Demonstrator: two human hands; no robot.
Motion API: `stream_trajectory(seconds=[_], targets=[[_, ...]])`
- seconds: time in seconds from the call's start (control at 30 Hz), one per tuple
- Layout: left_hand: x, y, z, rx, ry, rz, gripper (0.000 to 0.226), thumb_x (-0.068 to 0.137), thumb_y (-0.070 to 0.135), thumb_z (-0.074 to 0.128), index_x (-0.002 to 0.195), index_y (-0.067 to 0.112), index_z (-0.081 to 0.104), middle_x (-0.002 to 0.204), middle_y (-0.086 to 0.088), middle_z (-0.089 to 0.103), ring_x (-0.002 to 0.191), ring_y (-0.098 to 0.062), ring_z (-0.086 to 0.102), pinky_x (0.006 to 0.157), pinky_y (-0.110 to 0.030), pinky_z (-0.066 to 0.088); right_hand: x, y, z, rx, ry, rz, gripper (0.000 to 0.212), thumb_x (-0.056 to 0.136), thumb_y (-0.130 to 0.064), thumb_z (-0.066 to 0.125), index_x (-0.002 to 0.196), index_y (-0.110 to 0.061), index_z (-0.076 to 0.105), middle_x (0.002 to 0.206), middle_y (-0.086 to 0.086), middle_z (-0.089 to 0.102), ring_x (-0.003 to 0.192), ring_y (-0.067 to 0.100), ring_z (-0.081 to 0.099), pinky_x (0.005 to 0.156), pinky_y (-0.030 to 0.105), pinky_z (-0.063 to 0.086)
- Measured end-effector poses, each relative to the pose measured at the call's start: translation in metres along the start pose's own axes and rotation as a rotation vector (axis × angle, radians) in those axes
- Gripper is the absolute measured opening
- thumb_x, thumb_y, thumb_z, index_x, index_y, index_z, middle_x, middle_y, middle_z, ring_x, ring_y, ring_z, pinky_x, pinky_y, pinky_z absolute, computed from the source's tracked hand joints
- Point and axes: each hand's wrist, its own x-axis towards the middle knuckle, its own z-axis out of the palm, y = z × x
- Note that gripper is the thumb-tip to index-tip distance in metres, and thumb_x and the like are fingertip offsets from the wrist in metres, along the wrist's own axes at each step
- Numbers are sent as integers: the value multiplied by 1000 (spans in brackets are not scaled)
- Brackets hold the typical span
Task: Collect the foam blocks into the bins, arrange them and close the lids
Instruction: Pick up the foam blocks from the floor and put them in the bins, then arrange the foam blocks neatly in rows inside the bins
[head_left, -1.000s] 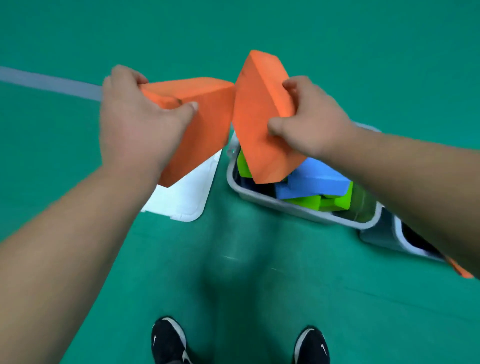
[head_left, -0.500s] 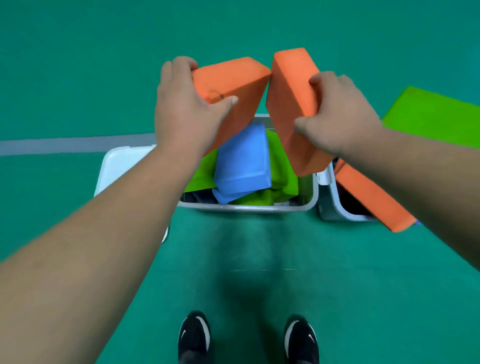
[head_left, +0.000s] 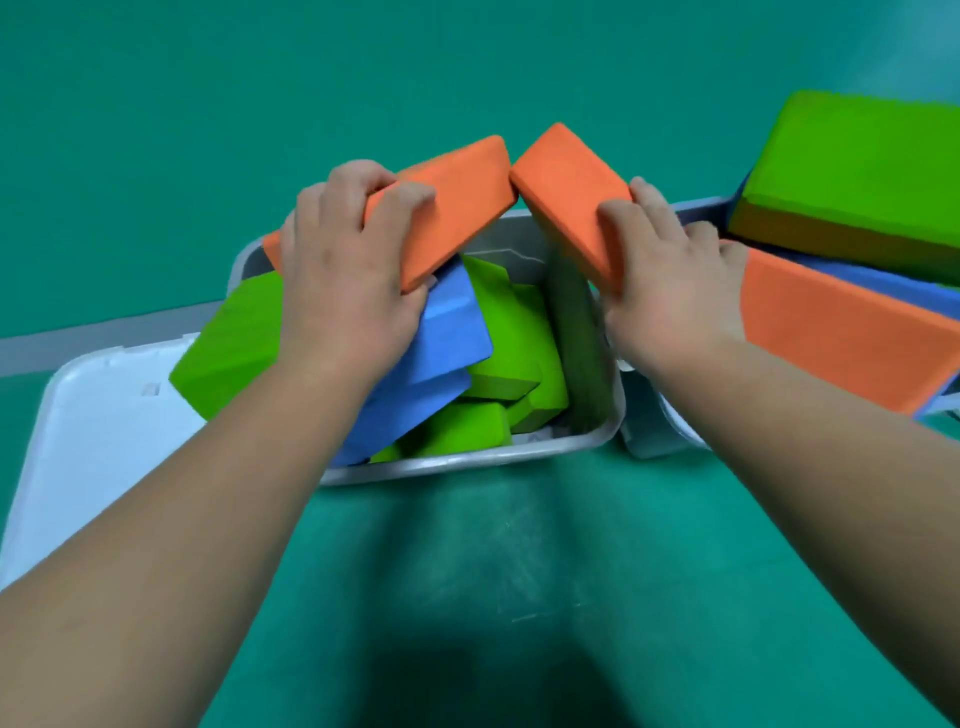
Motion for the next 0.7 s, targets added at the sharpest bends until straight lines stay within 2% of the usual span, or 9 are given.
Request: stream_trajectory(seconds=[0.13,0.27,0.37,0.43,0.5,0.57,0.63,0.7], targets=[[5,4,23,49,88,49,56,77,36,73,131,37,57,136,-1,49,114,-33,47,93,-44,36,-7,-5,37,18,114,26,71,77,-28,71,142,-32,43,167,-3,28,112,42,53,88,48,41],[17,13,29,110,58,132,52,76,35,75,126,37,59,130,-6,50,111,-36,48,94,-48,39,-3,-14,47,-12,166,34,69,76,-36,74,138,-30,46,164,-4,35,117,41,54,92,49,42],[20,18,30,134,61,152,59,76,36,76,131,37,57,129,-6,51,112,-37,49,95,-49,39,-2,-17,54,-50,216,1,69,77,-38,72,139,-26,45,161,-1,39,117,41,53,92,48,42],[18,23,34,147,72,176,71,74,38,78,140,33,52,131,-6,52,114,-36,50,98,-49,39,0,-15,60,-66,240,-6,75,76,-40,72,142,-22,42,152,3,47,114,40,54,91,48,43],[17,27,38,162,77,198,88,72,41,83,149,21,43,136,-8,52,118,-37,50,100,-49,38,4,-14,63,-35,213,76,86,73,-47,75,146,-17,40,140,9,52,115,39,54,93,48,44],[19,31,39,171,39,200,100,72,43,85,153,12,37,142,-12,51,123,-38,49,104,-51,37,7,-16,65,-19,142,180,90,69,-59,78,138,-12,46,132,12,55,118,38,52,95,48,44],[22,33,38,177,-31,196,99,73,45,84,153,13,37,144,-11,51,126,-38,48,109,-52,34,8,-21,65,-1,72,211,86,68,-64,79,130,-12,51,131,11,56,120,38,52,96,49,43],[27,33,36,172,-126,158,92,76,48,81,153,21,38,147,-4,49,134,-35,46,118,-59,25,4,-23,68,85,19,204,84,70,-62,79,132,-16,48,136,7,52,124,38,48,96,51,43]])
